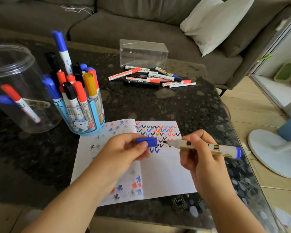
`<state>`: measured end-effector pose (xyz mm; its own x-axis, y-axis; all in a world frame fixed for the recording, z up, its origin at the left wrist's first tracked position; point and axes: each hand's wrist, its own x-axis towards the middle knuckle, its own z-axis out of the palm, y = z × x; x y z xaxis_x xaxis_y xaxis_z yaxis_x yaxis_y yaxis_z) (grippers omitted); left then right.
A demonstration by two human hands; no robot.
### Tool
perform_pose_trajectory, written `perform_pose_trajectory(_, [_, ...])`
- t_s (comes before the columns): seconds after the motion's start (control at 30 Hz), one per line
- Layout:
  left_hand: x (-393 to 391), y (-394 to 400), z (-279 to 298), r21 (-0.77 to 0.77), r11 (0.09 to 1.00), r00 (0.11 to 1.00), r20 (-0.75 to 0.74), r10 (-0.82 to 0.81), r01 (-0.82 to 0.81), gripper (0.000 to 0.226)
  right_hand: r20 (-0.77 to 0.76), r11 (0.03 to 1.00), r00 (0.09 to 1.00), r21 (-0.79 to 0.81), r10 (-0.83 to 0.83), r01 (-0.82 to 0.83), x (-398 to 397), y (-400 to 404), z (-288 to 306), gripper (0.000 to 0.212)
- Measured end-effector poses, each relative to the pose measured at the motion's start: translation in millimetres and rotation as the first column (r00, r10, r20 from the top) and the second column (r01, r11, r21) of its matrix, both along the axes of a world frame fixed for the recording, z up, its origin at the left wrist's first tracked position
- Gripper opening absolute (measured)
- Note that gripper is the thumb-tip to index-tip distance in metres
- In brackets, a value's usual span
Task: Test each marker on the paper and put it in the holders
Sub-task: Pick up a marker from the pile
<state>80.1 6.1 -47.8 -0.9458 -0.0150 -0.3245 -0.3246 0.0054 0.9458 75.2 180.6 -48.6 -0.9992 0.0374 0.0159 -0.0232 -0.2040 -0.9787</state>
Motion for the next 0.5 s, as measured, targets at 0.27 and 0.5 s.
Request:
perform_pose_trajectory(0.27, [7, -2, 8, 0.239, 0.970, 0.999, -0.037, -0.037, 0.045, 0.017, -0.009, 1.000, 1.000, 0.029, -0.001, 0.001, 6, -6, 22, 0.020])
perform_pose_trajectory(0.5, [12, -6, 12, 0.102, 0.978, 0.979, -0.110, -0.171, 0.182, 0.026, 0.063, 0.998, 0.996, 0.014, 0.061, -0.062, 6, -20, 27, 0.032])
